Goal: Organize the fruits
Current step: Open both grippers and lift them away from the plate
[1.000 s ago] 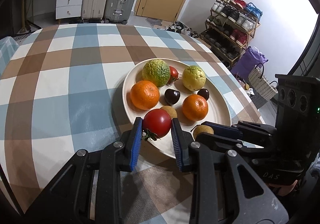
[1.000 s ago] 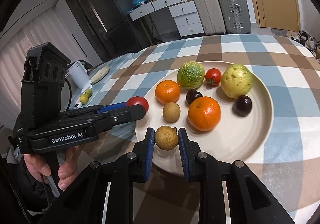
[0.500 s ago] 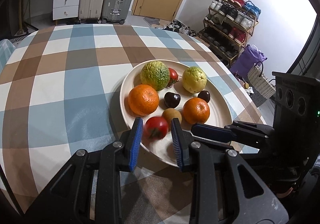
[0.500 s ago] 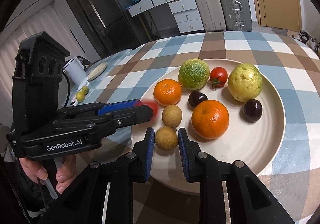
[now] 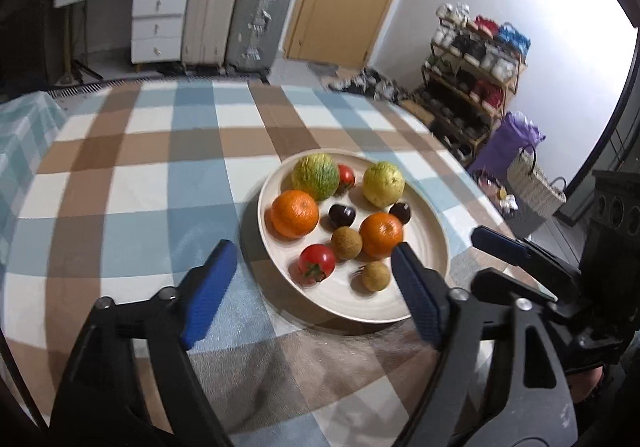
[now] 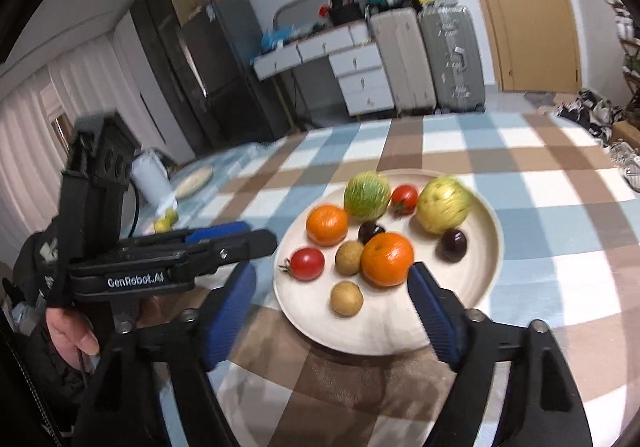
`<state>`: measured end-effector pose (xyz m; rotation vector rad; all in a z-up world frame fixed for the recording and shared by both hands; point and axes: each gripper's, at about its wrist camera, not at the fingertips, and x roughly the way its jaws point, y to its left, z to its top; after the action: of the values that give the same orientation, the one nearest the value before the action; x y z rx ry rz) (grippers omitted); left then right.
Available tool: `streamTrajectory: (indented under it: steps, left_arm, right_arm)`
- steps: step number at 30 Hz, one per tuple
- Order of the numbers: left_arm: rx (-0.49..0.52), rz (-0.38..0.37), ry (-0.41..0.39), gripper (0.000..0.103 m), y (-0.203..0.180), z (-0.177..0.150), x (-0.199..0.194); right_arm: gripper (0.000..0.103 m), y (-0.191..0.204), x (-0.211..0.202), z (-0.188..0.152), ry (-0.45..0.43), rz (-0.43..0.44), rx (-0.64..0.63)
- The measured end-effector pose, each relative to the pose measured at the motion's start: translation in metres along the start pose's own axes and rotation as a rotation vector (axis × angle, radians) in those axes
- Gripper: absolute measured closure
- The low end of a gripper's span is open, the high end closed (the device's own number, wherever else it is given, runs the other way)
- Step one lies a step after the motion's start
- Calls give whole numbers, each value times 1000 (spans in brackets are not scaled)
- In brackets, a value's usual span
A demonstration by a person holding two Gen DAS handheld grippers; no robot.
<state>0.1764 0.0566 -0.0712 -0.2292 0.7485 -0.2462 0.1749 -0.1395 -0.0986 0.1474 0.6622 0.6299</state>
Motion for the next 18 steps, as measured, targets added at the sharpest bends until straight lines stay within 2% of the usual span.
streamTrajectory:
  steps: [8, 10, 12, 18]
  left_arm:
    - [25, 62, -63, 16, -26, -10, -46]
    - [33, 76, -87, 6, -33, -12, -59]
    - [37, 93, -130, 1, -40, -17, -76]
    - [45, 117, -189, 1, -53, -26, -106]
  right_arm:
    - [5, 15, -53, -2, -113, -38, -21]
    - [1, 20, -65, -3, -144, -51, -34]
    - [1, 25, -77, -4, -177, -56, -43]
    - [0, 38, -108, -10, -263, -78, -68]
